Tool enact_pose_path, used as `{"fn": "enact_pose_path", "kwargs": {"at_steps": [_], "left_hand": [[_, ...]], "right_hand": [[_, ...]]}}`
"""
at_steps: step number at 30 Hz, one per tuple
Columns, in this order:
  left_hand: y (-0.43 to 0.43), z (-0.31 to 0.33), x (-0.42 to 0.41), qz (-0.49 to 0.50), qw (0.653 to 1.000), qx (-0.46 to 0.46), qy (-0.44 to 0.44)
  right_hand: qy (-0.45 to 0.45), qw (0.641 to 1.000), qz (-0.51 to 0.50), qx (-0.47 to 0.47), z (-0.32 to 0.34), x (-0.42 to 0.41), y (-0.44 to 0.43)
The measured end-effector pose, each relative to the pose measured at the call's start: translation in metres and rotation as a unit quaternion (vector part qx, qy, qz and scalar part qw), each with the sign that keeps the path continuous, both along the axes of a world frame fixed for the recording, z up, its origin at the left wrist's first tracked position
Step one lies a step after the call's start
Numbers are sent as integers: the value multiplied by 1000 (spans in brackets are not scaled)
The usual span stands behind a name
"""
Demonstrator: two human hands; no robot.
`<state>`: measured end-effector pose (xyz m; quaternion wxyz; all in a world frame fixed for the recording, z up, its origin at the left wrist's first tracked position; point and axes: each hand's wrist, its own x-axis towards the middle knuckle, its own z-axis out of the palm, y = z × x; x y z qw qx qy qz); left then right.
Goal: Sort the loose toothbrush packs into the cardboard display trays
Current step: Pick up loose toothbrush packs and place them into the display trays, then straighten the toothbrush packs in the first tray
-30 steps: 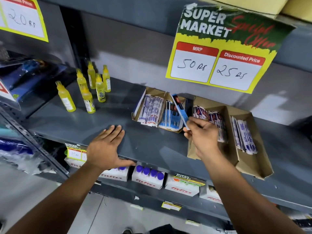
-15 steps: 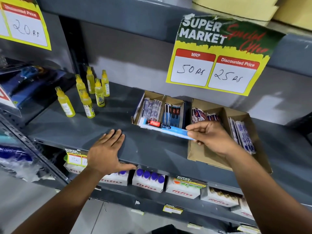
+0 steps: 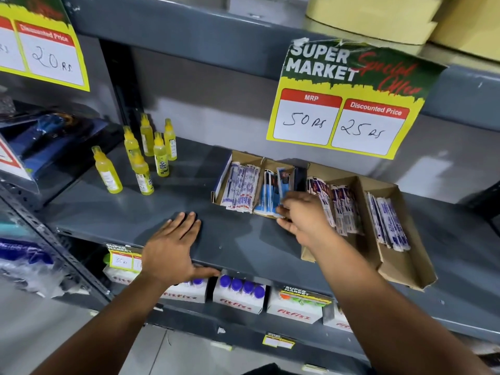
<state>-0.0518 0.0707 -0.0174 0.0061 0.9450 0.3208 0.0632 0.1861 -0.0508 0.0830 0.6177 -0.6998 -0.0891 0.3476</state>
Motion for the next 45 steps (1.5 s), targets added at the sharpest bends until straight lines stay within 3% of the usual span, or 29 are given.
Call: {"fn": "enact_pose_path", "kwargs": {"at_steps": [16, 22, 25, 29, 32, 34, 37, 40, 45], "left_hand": [[-2, 5, 0, -1, 1000, -3, -1], [-1, 2, 0, 1, 1000, -9, -5], [-2, 1, 0, 2, 1000, -13, -11], [-1, -1, -1, -2, 999, -15, -31], [0, -2, -1, -6, 999, -12, -48], [-1, -4, -2, -5, 997, -14, -70], [-3, -6, 0, -7, 996, -20, -84], [-3, -8, 0, -5, 995, -28, -96], [0, -8, -2, -7, 994, -34, -102]], "right_hand": [[46, 998, 1, -32, -16, -15, 24], [2, 1000, -3, -8, -20, -18, 24], [-133, 991, -28, -1, -17, -16, 26], [-396, 914, 83, -18, -4, -16, 36], [-580, 776, 217, -116, -3, -21, 51], [-647, 696, 258, -175, -8, -28, 62], [-691, 616, 279, -256, -15, -34, 77], [-672, 596, 282, -336, -19, -42, 93], [-605, 623, 276, -411, -24, -50, 108]]}}
